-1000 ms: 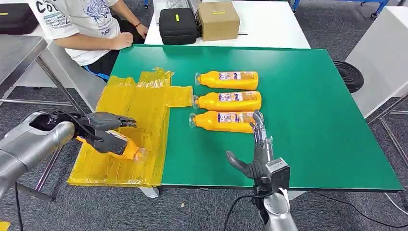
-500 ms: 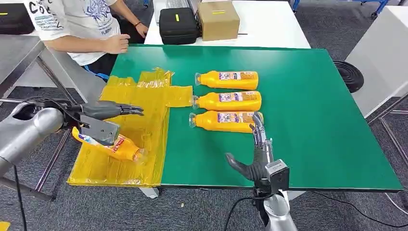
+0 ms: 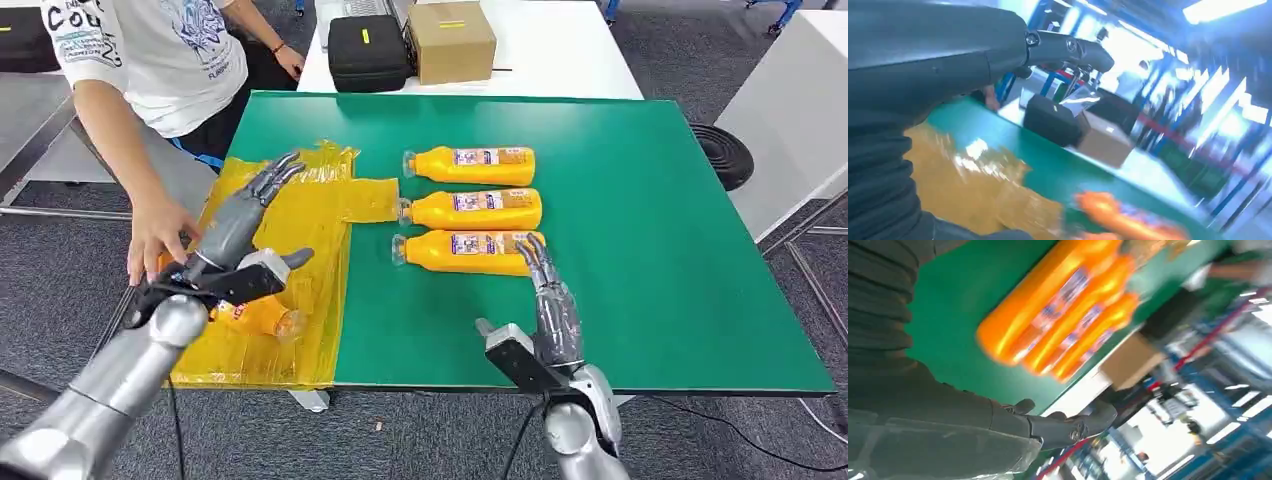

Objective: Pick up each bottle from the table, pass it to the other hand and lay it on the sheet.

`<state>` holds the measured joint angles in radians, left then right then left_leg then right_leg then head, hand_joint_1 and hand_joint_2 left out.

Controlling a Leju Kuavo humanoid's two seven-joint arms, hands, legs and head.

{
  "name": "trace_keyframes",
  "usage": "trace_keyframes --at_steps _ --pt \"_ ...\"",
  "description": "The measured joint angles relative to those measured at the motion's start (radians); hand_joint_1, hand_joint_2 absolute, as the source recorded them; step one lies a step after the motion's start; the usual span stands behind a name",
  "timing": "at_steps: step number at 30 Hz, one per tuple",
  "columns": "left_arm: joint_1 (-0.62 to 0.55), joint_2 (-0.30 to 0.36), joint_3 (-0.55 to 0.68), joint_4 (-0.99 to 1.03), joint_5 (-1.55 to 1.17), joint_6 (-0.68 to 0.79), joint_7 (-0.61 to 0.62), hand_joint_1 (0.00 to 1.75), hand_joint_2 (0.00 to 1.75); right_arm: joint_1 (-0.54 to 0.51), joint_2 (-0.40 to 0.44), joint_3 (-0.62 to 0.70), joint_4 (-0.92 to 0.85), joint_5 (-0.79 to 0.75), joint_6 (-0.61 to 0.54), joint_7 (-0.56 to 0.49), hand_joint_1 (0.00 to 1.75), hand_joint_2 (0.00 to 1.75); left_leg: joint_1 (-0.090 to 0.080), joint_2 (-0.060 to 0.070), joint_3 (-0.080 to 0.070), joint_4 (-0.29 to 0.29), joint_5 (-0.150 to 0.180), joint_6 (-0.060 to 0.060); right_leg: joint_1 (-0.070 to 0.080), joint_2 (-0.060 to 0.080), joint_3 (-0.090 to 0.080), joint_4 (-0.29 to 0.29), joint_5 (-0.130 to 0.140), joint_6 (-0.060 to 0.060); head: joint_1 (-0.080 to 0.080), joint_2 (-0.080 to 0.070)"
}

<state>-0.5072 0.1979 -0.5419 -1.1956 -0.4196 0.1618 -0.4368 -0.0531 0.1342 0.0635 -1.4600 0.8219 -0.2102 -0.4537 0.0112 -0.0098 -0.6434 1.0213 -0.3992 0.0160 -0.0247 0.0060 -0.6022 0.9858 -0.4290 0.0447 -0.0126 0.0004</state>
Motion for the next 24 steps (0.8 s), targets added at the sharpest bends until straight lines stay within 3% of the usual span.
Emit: trace_keyframes --at_steps 4,8,15,24 --pt "0.131 -0.115 0.123 -0.065 -0.008 0.024 -0.019 0.00 1.75 -0.121 -0.070 -0.038 0.082 0.178 0.015 0.125 0.00 1.75 0.000 0.000 -0.002 0.000 0.000 0.001 0.000 0.000 -0.001 0.000 0.002 0.002 0.000 0.000" --pt "0.198 -0.189 0.199 -0.103 -0.043 0.027 -0.022 0.00 1.75 -0.262 -0.147 -0.055 0.248 0.250 0.032 0.150 0.00 1.75 0.000 0.000 -0.002 0.000 0.002 0.001 0.000 0.000 -0.001 0.000 0.003 0.004 -0.001 0.000" --pt "0.241 -0.235 0.258 -0.139 -0.055 0.029 -0.024 0.00 1.75 -0.367 -0.194 -0.053 0.409 0.281 0.037 0.152 0.00 1.75 0.001 0.000 -0.003 0.000 0.003 0.001 0.002 0.000 -0.001 0.001 0.004 0.003 0.000 0.000" --pt "0.270 -0.257 0.308 -0.165 -0.067 0.017 -0.022 0.00 1.75 -0.550 -0.215 0.027 0.676 0.282 0.142 0.154 0.00 1.75 0.001 -0.001 -0.003 0.000 0.003 0.002 0.001 -0.001 -0.002 0.001 0.004 0.003 0.000 0.000"
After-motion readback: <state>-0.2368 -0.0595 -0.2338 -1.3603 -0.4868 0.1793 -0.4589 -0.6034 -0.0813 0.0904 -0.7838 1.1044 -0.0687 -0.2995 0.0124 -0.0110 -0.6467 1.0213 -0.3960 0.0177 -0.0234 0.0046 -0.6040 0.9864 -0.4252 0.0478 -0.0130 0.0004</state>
